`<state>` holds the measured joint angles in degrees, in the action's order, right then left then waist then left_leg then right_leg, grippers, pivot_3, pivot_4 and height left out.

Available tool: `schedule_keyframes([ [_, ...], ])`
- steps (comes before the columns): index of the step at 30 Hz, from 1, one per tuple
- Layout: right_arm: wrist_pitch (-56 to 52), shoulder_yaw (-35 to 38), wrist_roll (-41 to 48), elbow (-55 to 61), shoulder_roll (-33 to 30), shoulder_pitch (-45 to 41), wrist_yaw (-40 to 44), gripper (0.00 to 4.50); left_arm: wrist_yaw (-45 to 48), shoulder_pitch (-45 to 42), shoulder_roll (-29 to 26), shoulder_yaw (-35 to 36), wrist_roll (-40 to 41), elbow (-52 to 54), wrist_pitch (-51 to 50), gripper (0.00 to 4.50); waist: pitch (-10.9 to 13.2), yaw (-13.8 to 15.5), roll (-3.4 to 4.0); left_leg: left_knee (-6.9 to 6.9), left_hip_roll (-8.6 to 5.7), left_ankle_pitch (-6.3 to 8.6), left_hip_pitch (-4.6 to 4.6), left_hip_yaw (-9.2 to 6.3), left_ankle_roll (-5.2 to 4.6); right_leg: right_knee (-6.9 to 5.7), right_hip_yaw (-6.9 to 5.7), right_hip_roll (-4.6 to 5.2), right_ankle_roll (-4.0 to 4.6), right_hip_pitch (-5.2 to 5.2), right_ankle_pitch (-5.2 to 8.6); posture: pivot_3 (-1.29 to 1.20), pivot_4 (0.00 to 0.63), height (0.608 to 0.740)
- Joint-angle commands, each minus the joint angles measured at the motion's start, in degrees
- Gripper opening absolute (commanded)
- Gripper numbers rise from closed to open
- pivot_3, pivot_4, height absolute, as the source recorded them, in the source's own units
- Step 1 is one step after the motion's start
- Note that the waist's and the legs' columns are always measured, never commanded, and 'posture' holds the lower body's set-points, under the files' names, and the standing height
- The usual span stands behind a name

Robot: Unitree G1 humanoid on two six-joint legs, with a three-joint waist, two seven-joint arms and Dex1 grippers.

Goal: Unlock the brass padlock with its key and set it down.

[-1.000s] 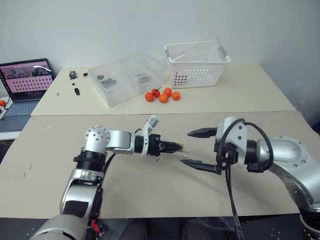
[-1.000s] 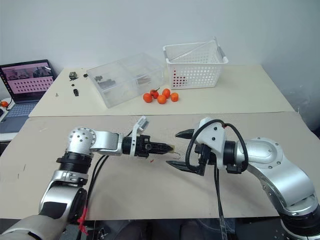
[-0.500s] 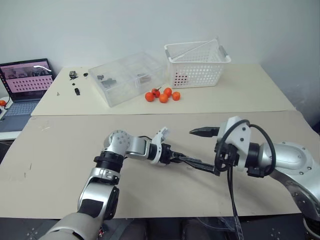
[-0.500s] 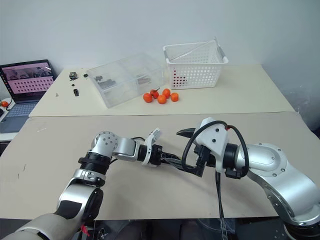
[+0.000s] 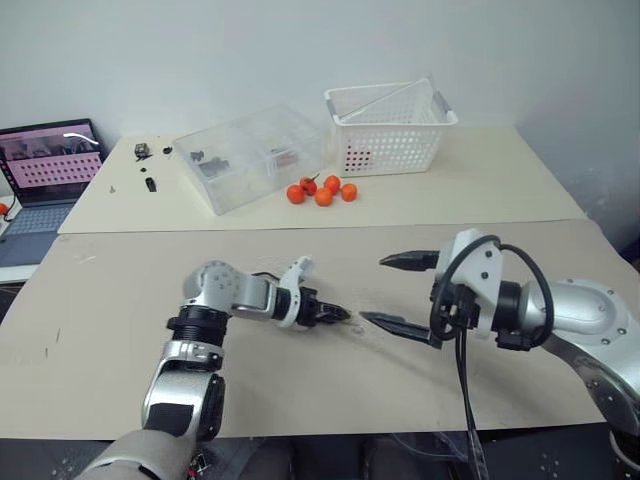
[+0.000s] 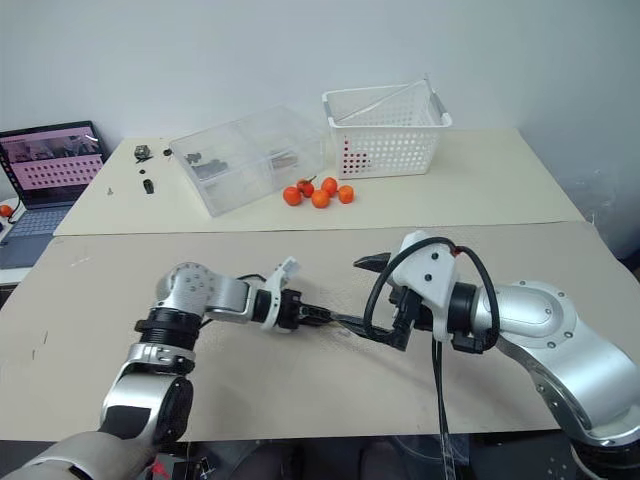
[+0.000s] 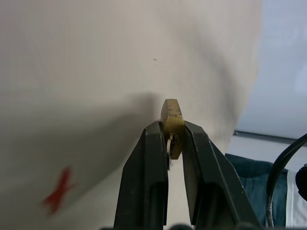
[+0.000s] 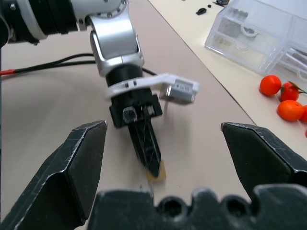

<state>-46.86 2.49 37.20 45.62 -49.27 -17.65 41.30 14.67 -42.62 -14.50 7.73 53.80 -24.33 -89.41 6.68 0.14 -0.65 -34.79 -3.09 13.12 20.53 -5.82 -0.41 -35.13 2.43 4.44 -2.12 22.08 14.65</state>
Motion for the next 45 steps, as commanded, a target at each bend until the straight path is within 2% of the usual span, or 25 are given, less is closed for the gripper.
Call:
schedule_keyframes([
  [1,2.4,-1.5,-1.0,-0.5,0.3,-2.1,1.0,4.5,1.6,0.4,-2.0,3.6,-0.3,3.3,-2.6,0.01,0.0,0.1,0.0,0.0,0.0,0.0,0.01,0.0,0.0,0.0,0.0,0.01,0.0,0.0,0.0,0.0,0.15,0.74],
  [5,3.6,-3.4,-2.3,-1.6,0.8,-3.1,1.7,4.5,1.7,0.7,0.0,5.4,0.3,4.6,-3.1,0.01,0.0,0.5,0.01,-0.02,-0.04,0.0,0.02,-0.01,0.0,0.01,0.0,0.06,0.0,0.0,0.0,0.0,0.15,0.74],
  [8,3.8,-3.8,-2.6,-1.9,0.8,-3.5,2.2,4.5,0.9,-0.2,4.5,7.1,0.1,5.0,-3.1,0.01,0.0,0.8,0.0,-0.04,-0.07,0.0,0.09,-0.02,0.01,0.03,-0.05,0.12,-0.03,-0.01,-0.02,0.0,0.15,0.74],
  [13,3.1,-2.7,-2.6,-1.5,0.0,-3.5,2.2,4.5,0.3,-0.7,10.1,5.7,-3.6,3.5,-0.8,0.01,0.0,0.6,-0.01,-0.06,-0.08,0.0,0.24,-0.02,0.01,0.03,-0.04,0.15,-0.21,0.0,-0.15,0.0,0.15,0.74],
  [20,1.0,-1.4,-1.3,0.7,0.1,-2.4,-0.1,4.5,3.5,-0.4,9.9,0.8,-7.4,3.8,0.1,0.01,0.0,0.4,0.0,-0.05,-0.02,0.0,0.2,0.0,0.01,0.04,-0.01,0.06,-0.21,0.02,-0.16,0.0,0.15,0.74],
  [22,0.7,-1.2,-1.0,1.1,0.1,-2.3,-0.5,4.5,4.4,-0.3,8.9,0.1,-8.3,3.7,0.3,1.01,0.0,0.4,0.01,-0.06,-0.03,0.0,0.21,0.0,0.01,0.04,-0.01,0.07,-0.21,0.02,-0.16,0.0,0.15,0.74],
  [23,0.6,-1.1,-0.9,1.1,0.0,-2.2,-0.6,4.5,4.9,-0.2,8.4,-0.1,-8.7,3.6,0.3,1.13,0.0,0.3,0.01,-0.06,-0.04,0.0,0.21,0.01,0.01,0.04,0.0,0.08,-0.21,0.02,-0.16,0.0,0.15,0.74],
  [24,0.6,-1.0,-0.8,1.1,-0.1,-2.1,-0.6,4.5,5.4,0.0,7.9,-0.3,-8.9,3.7,0.2,1.58,0.0,0.3,0.01,-0.07,-0.05,0.0,0.2,0.01,0.01,0.04,0.0,0.08,-0.21,0.02,-0.17,0.0,0.15,0.74],
  [27,1.8,-1.5,-1.9,0.0,-0.8,-2.1,0.4,4.5,7.9,1.0,3.5,-1.1,-9.4,4.8,-1.1,2.65,0.0,0.3,0.02,-0.06,-0.03,0.0,0.18,0.01,0.01,0.03,-0.01,0.05,-0.21,0.02,-0.17,0.0,0.15,0.74],
  [29,2.6,-1.9,-2.6,-0.8,-1.1,-2.0,1.1,4.5,9.6,1.2,0.3,-1.1,-9.7,5.0,-1.6,3.63,-0.1,0.0,0.03,-0.05,0.0,0.0,0.13,0.01,0.01,0.03,0.0,0.01,-0.21,0.0,-0.17,0.0,0.15,0.74],
  [32,3.5,-2.9,-2.8,-1.7,-0.6,-2.6,2.0,4.5,12.8,1.2,-6.4,-0.5,-10.2,4.9,-1.5,4.47,-0.1,-0.8,0.0,-0.02,0.03,0.0,-0.01,0.02,0.0,0.06,0.02,-0.03,-0.21,-0.04,-0.16,0.0,0.15,0.74],
  [37,4.8,-4.8,-3.2,-3.7,0.5,-3.7,3.8,4.5,20.6,0.9,-15.8,-1.4,-9.6,6.3,2.2,4.47,-0.1,-1.3,-0.01,0.1,0.11,0.0,-0.23,-0.01,-0.01,-0.07,-0.02,-0.16,-0.2,-0.06,-0.17,0.0,0.15,0.74],
  [41,4.2,-4.0,-1.0,-7.1,0.8,-3.9,6.7,4.5,41.8,7.3,-26.0,-8.7,-16.3,21.2,31.2,4.47,-0.1,-1.1,-0.03,0.19,0.18,-0.02,-0.17,0.0,0.04,-0.01,0.0,-0.09,-0.13,0.02,-0.21,0.0,0.15,0.74],
  [45,6.6,-2.7,-2.6,-13.9,-3.7,-2.4,13.8,4.5,50.0,10.4,-30.1,-9.8,-19.4,27.2,43.6,4.47,-0.1,0.3,0.0,0.23,0.06,-0.14,0.11,0.0,0.33,0.2,0.01,0.26,-0.04,0.07,-0.25,0.0,0.15,0.74],
])
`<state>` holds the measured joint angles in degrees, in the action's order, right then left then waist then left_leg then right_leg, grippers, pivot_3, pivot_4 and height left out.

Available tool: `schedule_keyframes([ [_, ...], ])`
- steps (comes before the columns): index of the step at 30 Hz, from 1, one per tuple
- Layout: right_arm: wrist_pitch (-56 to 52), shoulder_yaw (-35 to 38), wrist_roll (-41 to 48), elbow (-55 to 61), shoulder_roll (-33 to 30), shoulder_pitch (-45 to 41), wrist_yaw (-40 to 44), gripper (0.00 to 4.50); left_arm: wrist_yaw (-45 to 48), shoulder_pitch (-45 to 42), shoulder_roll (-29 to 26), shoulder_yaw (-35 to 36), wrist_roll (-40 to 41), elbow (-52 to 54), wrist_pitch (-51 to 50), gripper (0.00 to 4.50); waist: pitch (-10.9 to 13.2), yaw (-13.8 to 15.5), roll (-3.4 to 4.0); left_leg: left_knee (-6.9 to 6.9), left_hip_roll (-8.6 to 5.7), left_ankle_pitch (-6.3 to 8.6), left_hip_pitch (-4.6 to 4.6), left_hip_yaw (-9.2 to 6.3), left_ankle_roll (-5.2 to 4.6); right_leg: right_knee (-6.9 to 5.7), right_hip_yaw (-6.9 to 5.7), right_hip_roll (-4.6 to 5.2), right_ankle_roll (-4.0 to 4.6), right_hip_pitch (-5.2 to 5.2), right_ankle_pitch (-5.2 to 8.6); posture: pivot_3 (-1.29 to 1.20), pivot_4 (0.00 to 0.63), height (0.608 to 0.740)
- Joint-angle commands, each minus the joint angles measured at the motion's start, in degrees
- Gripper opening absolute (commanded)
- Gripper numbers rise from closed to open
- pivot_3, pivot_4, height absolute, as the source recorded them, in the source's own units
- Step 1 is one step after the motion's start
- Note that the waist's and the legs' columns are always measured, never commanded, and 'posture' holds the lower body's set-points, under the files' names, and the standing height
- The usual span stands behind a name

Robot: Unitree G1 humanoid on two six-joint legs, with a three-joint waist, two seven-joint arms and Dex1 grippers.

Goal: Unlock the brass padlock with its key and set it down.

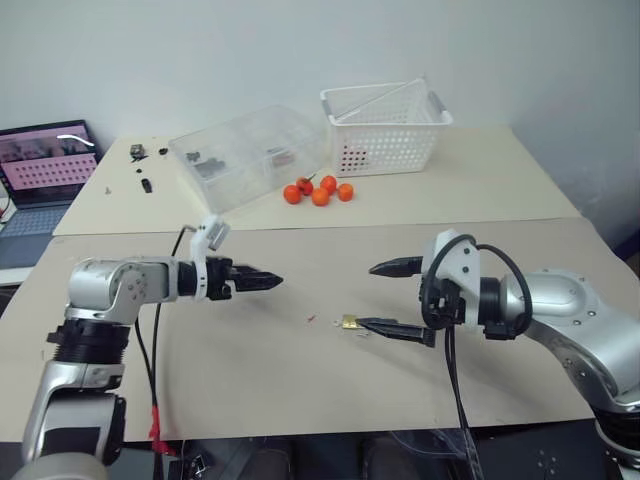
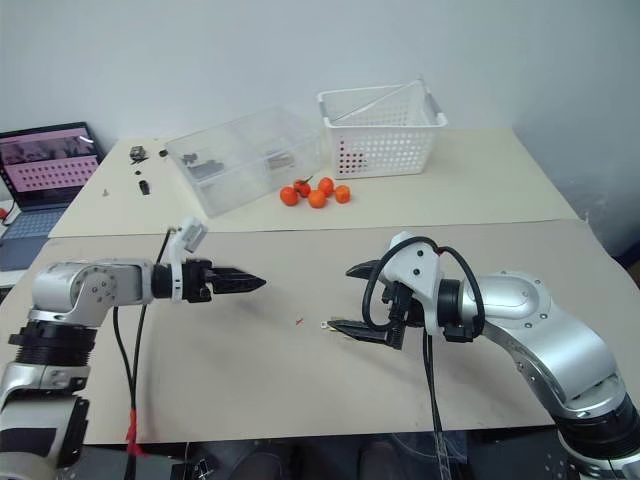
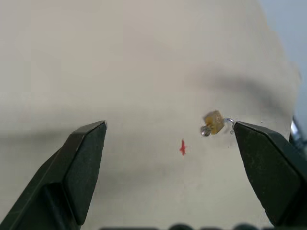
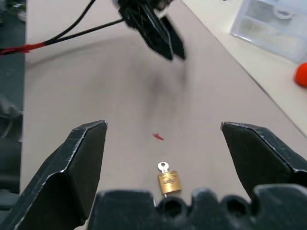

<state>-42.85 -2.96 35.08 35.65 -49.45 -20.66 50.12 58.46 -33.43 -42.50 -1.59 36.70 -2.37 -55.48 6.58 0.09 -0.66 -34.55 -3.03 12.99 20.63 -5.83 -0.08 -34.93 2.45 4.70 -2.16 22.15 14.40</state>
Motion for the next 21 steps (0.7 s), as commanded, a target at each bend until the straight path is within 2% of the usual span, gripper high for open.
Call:
schedule_keyframes([
  [1,2.9,2.9,-0.6,-5.2,-4.4,0.7,6.3,4.5,6.5,1.8,-2.4,-0.5,-3.4,6.1,12.1,4.47,0.0,0.6,0.01,-0.02,-0.07,0.03,0.11,0.0,-0.05,0.01,-0.02,0.14,0.0,0.02,0.0,0.0,0.15,0.74],
  [3,1.9,3.6,0.6,-7.4,-5.9,0.2,8.3,4.5,6.3,4.4,-2.7,-0.7,-7.6,7.9,20.3,4.47,0.0,0.6,0.03,-0.17,-0.14,0.15,0.24,0.02,-0.25,0.02,-0.05,0.24,-0.01,0.01,0.0,0.0,0.15,0.74],
  [6,0.4,4.9,1.5,-9.8,-7.3,-0.5,9.4,4.5,4.7,6.9,-2.9,-0.2,-11.0,9.7,25.4,4.47,0.0,0.6,0.04,-0.19,-0.13,0.19,0.34,0.05,-0.34,0.03,-0.04,0.31,-0.02,0.05,-0.01,0.0,0.15,0.74],
  [9,-0.9,8.3,1.5,-12.0,-6.8,-1.0,6.5,4.5,0.1,9.0,-1.7,3.1,-11.1,12.5,25.8,4.47,0.0,0.5,0.03,-0.19,-0.05,0.2,0.36,0.04,-0.36,-0.01,-0.05,0.19,-0.02,0.09,-0.01,0.0,0.15,0.74],
  [15,-2.0,11.7,1.3,-11.8,-5.2,1.3,2.2,4.5,-6.0,11.1,1.9,5.0,-10.9,15.5,26.7,4.47,0.0,0.5,0.06,-0.22,0.01,0.21,0.25,0.04,-0.39,-0.08,-0.07,-0.02,-0.05,0.01,-0.01,0.0,0.15,0.74],
  [21,-3.2,10.6,1.6,-8.8,-4.9,3.2,0.4,4.5,-4.9,12.9,4.1,2.9,-11.2,14.7,28.4,4.47,0.0,0.4,0.07,-0.27,0.03,0.21,0.24,0.06,-0.39,-0.1,-0.05,-0.15,-0.08,-0.01,-0.04,0.0,0.15,0.74],
])
